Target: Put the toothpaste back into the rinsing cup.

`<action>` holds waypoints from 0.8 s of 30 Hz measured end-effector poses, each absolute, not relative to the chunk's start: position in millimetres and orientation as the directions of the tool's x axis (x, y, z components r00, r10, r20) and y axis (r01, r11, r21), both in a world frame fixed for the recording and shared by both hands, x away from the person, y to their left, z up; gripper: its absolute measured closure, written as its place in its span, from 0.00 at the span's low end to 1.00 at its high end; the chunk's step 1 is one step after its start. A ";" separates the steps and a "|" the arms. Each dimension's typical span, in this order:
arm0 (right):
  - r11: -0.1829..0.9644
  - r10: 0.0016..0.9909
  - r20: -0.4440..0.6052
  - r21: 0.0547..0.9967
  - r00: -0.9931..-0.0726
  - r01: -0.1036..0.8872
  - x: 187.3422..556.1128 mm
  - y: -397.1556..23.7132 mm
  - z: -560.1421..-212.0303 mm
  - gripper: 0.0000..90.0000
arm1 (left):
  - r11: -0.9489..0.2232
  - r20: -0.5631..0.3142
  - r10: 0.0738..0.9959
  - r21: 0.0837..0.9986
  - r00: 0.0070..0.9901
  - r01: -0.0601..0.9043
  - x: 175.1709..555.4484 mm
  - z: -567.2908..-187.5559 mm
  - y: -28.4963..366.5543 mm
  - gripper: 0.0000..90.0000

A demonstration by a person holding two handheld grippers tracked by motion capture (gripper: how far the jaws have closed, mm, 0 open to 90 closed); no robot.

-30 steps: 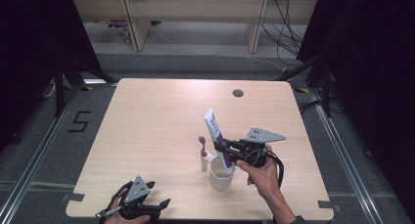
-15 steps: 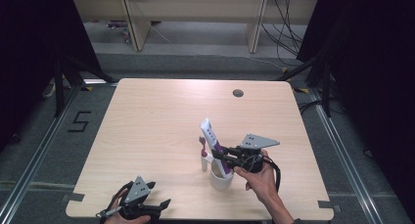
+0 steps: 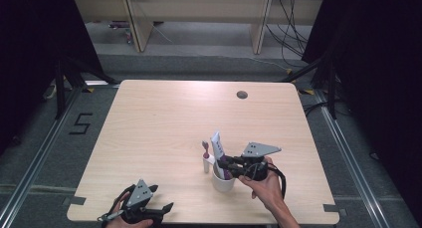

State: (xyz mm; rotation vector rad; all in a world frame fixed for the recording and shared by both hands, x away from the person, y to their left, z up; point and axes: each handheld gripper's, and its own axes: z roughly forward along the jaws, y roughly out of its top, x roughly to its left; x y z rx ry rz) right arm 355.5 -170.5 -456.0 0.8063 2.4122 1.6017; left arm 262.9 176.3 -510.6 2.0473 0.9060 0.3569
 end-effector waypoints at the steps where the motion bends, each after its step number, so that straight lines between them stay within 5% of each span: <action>1: 0.303 0.512 0.172 0.880 -0.841 0.365 353.7 -171.7 -455.7 0.84 | -0.379 -0.073 0.713 0.796 0.697 0.471 262.9 -510.6 176.3 0.23; 24: 0.336 0.518 0.144 0.872 -0.843 0.356 348.3 -173.9 -460.3 0.82 | -0.380 -0.073 0.713 0.795 0.698 0.472 262.8 -510.9 176.2 0.23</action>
